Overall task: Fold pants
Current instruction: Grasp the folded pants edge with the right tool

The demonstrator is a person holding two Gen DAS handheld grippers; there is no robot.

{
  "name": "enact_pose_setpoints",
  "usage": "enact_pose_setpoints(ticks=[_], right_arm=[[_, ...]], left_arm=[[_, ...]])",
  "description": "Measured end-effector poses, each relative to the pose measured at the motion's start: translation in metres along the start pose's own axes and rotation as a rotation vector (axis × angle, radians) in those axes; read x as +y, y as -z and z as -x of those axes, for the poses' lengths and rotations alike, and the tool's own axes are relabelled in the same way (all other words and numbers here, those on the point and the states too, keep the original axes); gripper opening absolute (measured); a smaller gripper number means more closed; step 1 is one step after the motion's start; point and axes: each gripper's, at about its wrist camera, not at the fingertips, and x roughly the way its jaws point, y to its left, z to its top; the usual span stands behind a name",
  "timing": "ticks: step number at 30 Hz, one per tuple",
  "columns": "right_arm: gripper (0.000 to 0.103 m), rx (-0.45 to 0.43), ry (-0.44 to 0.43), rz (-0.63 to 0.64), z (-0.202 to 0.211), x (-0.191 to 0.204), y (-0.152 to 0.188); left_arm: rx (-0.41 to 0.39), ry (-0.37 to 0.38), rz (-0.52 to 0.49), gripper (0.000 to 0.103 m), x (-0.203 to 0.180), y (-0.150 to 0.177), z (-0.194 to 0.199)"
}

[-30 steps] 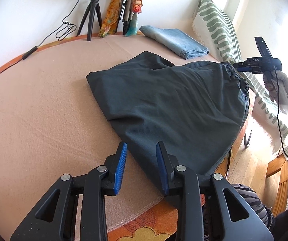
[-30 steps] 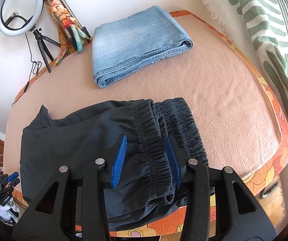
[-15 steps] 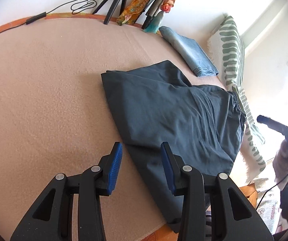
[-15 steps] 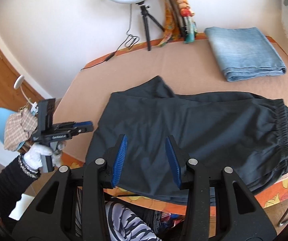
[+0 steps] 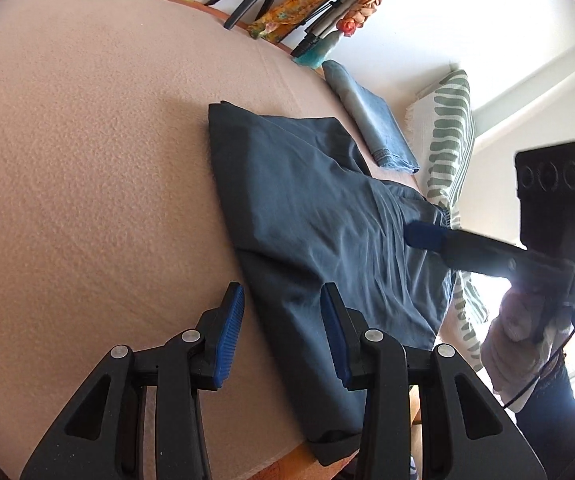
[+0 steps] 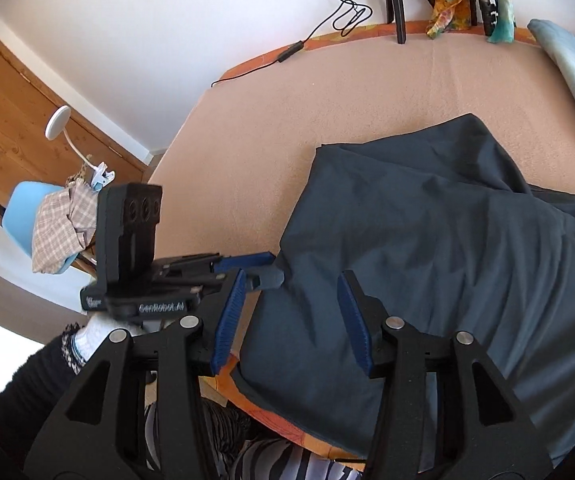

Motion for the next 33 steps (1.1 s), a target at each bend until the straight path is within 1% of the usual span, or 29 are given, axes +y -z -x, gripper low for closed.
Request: enact_pose_setpoints(ticks=[3, 7, 9, 10, 15, 18, 20, 21, 22, 23, 24, 25, 28, 30, 31, 32, 33], right_arm=[[0.056, 0.044, 0.026, -0.011, -0.029, 0.001, -0.023], [0.056, 0.110, 0.114, -0.002, -0.068, 0.010, -0.052], [0.056, 0.144, 0.161, 0.026, -0.085, 0.018, -0.063], [0.056, 0.159, 0.194, 0.042, -0.094, 0.022, -0.068], [0.056, 0.243, 0.357, 0.099, -0.131, 0.032, -0.085], [0.056, 0.275, 0.448, 0.142, -0.144, 0.033, -0.087], [0.052, 0.290, 0.489, 0.169, -0.148, 0.034, -0.086], [0.043, 0.290, 0.510, 0.187, -0.149, 0.036, -0.085], [0.032, 0.286, 0.527, 0.199, -0.149, 0.036, -0.085], [0.028, 0.279, 0.526, 0.200, -0.147, 0.035, -0.085], [0.018, 0.274, 0.513, 0.194, -0.144, 0.034, -0.085], [0.012, 0.267, 0.502, 0.189, -0.141, 0.032, -0.085], [0.007, 0.221, 0.458, 0.145, -0.127, 0.025, -0.087], [0.006, 0.169, 0.426, 0.107, -0.110, 0.019, -0.090], [0.006, 0.140, 0.418, 0.092, -0.101, 0.017, -0.092], [0.006, 0.111, 0.414, 0.078, -0.092, 0.013, -0.093], [0.006, 0.081, 0.409, 0.064, -0.086, 0.015, -0.094]], left_arm=[[-0.010, 0.018, -0.019, 0.038, -0.008, 0.012, 0.000], [-0.032, 0.051, -0.048, 0.035, -0.020, 0.019, 0.006], [-0.051, 0.096, -0.049, 0.035, -0.023, 0.018, 0.012], [-0.050, 0.111, -0.054, 0.035, -0.024, 0.018, 0.013], [-0.030, 0.126, -0.097, 0.031, -0.033, 0.022, 0.010], [-0.023, 0.116, -0.122, 0.030, -0.038, 0.021, 0.008], [-0.026, 0.116, -0.132, 0.030, -0.041, 0.020, 0.008], [-0.026, 0.116, -0.134, 0.030, -0.041, 0.020, 0.009], [-0.024, 0.107, -0.134, 0.030, -0.041, 0.020, 0.009], [-0.022, 0.095, -0.131, 0.030, -0.040, 0.020, 0.009], [-0.016, 0.084, -0.122, 0.030, -0.038, 0.020, 0.009], [-0.001, 0.082, -0.110, 0.030, -0.036, 0.021, 0.008], [0.029, 0.081, -0.086, 0.030, -0.031, 0.024, 0.004], [0.044, 0.074, -0.108, 0.030, -0.033, 0.031, 0.003], [0.056, 0.071, -0.121, 0.028, -0.036, 0.036, 0.003], [0.062, 0.066, -0.136, 0.025, -0.039, 0.040, 0.002], [0.061, 0.058, -0.150, 0.016, -0.042, 0.044, 0.002]])
